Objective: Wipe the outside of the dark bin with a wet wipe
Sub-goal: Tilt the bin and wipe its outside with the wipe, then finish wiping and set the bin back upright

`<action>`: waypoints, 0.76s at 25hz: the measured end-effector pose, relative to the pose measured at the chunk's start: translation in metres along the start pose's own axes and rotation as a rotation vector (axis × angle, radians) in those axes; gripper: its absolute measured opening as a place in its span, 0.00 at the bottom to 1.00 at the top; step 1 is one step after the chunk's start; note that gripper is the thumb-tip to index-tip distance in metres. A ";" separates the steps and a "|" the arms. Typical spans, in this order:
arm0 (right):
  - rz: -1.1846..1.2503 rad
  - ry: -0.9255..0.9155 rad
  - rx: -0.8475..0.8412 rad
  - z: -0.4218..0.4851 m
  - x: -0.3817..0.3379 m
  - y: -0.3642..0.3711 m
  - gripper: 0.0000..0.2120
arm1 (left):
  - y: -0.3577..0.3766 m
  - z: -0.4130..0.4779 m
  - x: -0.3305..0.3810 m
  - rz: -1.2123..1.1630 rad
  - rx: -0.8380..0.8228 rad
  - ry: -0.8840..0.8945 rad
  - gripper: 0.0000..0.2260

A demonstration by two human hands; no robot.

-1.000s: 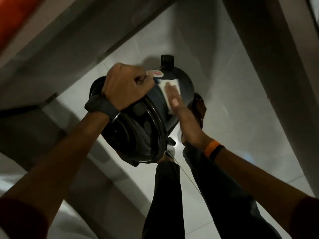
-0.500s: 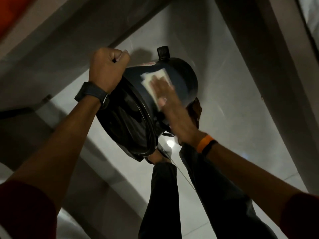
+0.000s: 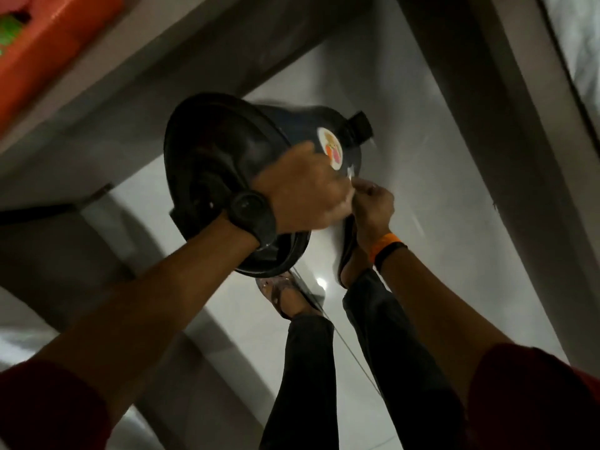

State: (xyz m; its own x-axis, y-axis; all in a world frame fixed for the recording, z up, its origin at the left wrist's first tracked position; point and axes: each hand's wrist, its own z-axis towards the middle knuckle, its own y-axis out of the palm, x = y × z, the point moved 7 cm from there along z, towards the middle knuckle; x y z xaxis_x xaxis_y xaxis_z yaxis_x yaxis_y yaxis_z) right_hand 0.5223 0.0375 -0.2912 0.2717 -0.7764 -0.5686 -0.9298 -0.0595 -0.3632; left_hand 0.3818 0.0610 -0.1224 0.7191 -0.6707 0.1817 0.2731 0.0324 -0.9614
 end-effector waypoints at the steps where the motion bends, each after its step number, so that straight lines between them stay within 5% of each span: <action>1: 0.019 0.025 0.020 -0.007 0.006 0.000 0.09 | 0.005 -0.003 0.014 0.050 -0.024 0.057 0.07; 3: -0.105 0.025 0.036 -0.015 0.017 0.001 0.09 | 0.012 -0.022 0.012 0.128 0.019 -0.179 0.12; 6: -0.209 -0.029 0.111 -0.025 0.014 -0.014 0.11 | 0.011 -0.087 -0.016 -0.044 0.200 -1.000 0.33; 7: -0.190 -0.048 0.130 -0.025 0.010 -0.019 0.12 | 0.013 -0.102 -0.017 -0.101 0.196 -1.144 0.39; 13: -0.427 -0.163 0.047 -0.020 -0.011 -0.019 0.09 | 0.046 -0.092 0.025 0.026 -0.133 -0.802 0.51; 19: -0.677 -0.063 -0.031 -0.011 0.025 -0.034 0.10 | 0.083 -0.062 0.087 0.101 -0.272 -0.740 0.34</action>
State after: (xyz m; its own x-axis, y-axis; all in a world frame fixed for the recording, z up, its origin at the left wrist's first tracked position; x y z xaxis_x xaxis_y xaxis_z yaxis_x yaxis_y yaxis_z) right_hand 0.5583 0.0139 -0.2848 0.8092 -0.5238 -0.2660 -0.5564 -0.5379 -0.6334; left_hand 0.4272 -0.0405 -0.1996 0.9960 -0.0045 0.0887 0.0864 -0.1796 -0.9799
